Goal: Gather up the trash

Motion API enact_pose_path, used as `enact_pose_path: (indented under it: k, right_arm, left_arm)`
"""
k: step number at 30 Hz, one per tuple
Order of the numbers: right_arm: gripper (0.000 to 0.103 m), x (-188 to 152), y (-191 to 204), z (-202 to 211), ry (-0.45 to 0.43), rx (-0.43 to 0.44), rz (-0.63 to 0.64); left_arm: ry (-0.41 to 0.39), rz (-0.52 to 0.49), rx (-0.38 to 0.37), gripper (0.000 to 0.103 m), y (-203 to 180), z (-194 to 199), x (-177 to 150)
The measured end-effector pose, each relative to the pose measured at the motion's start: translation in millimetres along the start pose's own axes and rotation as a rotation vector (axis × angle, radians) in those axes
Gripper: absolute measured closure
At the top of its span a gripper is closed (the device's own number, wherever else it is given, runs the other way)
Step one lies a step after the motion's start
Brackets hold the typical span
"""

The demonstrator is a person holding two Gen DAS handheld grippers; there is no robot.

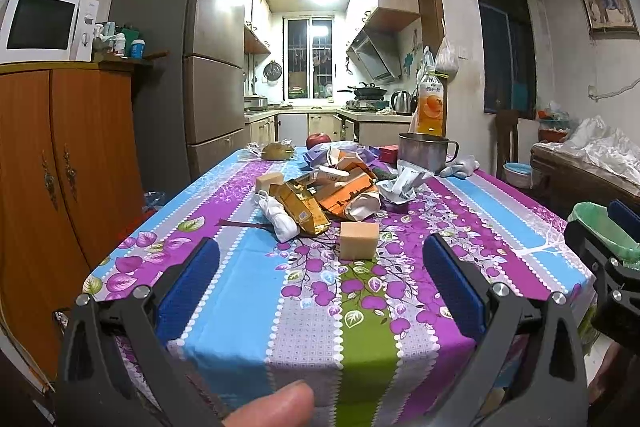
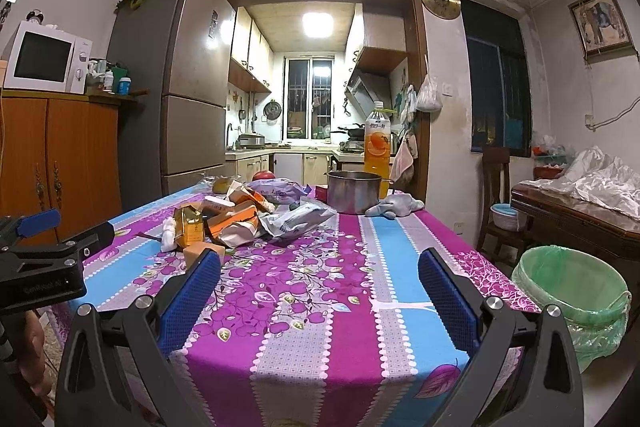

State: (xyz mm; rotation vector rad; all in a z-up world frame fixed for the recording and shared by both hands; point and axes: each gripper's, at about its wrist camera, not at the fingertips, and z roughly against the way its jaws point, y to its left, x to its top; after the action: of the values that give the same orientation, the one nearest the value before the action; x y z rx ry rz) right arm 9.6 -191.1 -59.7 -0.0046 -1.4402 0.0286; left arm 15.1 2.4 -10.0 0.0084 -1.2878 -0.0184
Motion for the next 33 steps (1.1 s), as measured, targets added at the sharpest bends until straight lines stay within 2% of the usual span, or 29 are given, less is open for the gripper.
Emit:
enact_pose_path:
  k: [33]
  right_arm:
    - [0.005, -3.5, 1.5, -2.9, 0.018, 0.010, 0.002]
  left_arm:
    - [0.010, 0.005, -0.001, 0.005, 0.1, -3.6, 0.8]
